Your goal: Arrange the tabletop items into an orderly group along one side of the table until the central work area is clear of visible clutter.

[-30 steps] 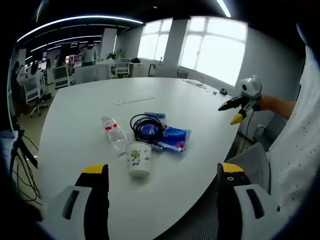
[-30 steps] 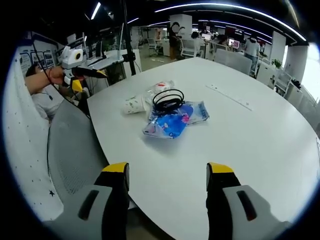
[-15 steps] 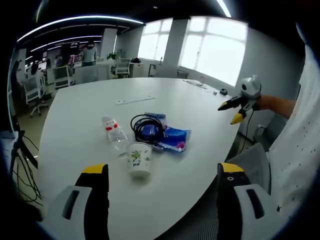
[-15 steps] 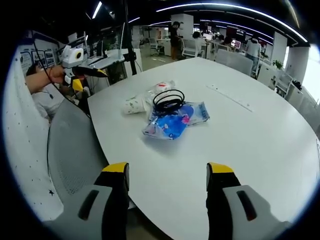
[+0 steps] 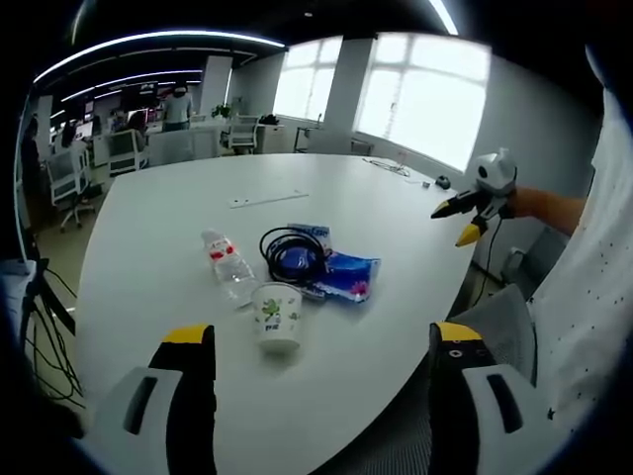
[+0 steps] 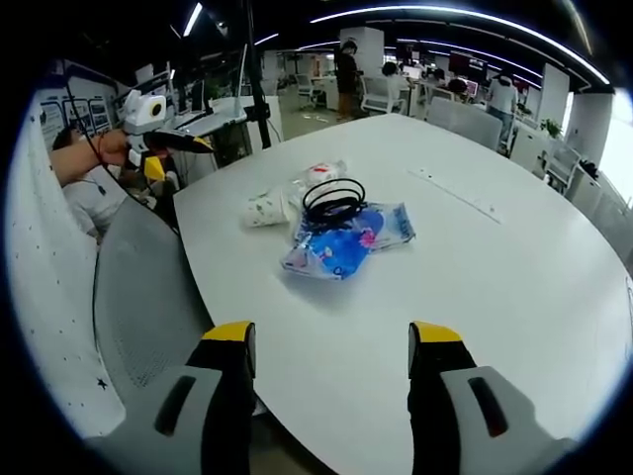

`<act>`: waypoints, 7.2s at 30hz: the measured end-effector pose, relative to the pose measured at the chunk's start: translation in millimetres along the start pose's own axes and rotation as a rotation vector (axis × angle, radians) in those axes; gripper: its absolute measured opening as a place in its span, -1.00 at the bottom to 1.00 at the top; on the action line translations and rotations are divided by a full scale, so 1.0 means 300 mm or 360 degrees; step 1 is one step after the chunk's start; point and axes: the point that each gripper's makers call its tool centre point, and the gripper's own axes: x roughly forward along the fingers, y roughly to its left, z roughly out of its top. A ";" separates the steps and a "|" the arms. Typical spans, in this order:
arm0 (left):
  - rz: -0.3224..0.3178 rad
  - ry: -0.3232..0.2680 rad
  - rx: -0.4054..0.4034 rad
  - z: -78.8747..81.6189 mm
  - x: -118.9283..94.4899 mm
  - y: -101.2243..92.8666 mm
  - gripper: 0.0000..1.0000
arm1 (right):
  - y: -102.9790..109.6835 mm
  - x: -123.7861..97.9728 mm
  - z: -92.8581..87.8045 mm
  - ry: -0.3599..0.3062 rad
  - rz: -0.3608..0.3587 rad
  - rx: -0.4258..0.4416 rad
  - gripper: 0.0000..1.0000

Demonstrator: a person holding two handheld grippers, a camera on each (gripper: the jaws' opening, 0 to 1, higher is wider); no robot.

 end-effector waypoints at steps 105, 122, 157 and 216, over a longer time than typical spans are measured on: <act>-0.0126 -0.0004 0.0027 0.171 0.328 0.169 0.75 | -0.124 0.349 0.290 -0.0045 0.0166 -0.0096 0.17; -0.0142 -0.0014 0.0010 0.190 0.404 0.193 0.64 | -0.128 0.431 0.317 -0.0037 0.0211 -0.0087 0.11; -0.0174 0.0030 0.0004 0.191 0.563 0.242 0.39 | -0.173 0.604 0.347 -0.0013 0.0258 -0.0039 -0.02; -0.0131 0.0383 -0.0038 0.069 0.807 0.257 -0.33 | -0.192 0.822 0.343 0.0066 0.0245 0.0186 -0.74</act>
